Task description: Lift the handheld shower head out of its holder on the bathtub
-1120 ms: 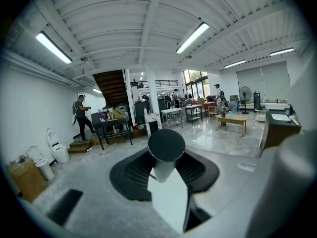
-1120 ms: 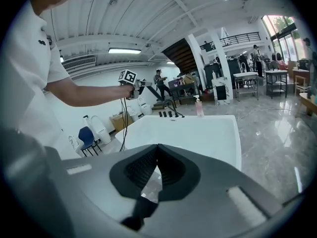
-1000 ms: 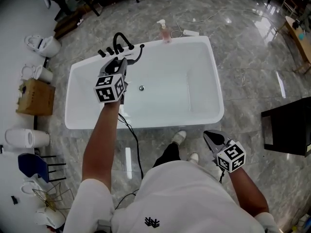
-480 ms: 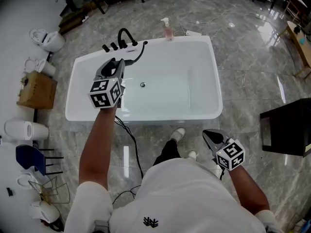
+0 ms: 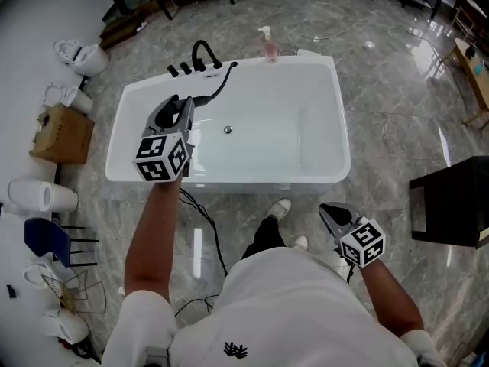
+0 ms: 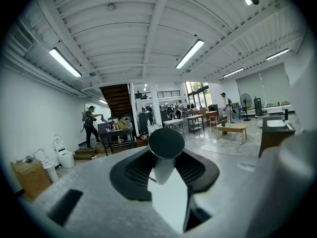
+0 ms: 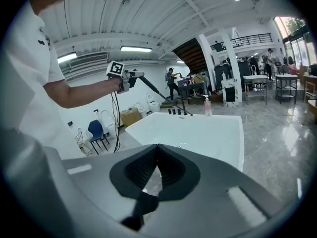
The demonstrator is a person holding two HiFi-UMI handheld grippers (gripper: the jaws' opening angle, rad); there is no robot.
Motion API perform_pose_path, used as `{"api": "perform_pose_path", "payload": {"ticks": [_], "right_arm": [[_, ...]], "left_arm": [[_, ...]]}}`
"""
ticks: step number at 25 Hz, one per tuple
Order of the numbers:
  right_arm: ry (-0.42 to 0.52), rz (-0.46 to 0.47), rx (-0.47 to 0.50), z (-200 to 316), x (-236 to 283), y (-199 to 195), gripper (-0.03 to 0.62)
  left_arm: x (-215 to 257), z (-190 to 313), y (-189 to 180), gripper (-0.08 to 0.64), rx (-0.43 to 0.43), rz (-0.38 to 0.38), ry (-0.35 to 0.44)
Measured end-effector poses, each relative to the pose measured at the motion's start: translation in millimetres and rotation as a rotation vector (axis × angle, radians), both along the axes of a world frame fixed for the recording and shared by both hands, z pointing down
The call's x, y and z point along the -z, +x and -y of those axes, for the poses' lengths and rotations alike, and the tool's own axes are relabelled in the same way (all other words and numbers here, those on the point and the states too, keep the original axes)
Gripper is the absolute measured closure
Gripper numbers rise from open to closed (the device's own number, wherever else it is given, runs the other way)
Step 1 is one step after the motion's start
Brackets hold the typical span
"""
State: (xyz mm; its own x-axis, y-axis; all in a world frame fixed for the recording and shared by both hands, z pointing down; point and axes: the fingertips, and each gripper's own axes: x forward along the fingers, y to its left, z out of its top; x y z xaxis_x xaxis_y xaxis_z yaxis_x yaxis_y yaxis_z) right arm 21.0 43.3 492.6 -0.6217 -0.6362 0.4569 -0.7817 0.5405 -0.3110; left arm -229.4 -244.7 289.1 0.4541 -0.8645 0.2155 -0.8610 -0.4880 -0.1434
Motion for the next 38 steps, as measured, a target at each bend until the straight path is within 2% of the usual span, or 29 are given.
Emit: {"api": "perform_pose_path", "payload": {"ticks": [14, 38], "right_arm": [[0.022, 0.002, 0.026, -15, 4, -7, 0.578], [0.055, 0.004, 0.034, -27, 15, 1, 0.58]], "left_arm": [[29, -56, -12, 0.422, -0.007, 0.007, 0.042], [87, -143, -15, 0.422, -0.032, -0.07, 0.134]]}}
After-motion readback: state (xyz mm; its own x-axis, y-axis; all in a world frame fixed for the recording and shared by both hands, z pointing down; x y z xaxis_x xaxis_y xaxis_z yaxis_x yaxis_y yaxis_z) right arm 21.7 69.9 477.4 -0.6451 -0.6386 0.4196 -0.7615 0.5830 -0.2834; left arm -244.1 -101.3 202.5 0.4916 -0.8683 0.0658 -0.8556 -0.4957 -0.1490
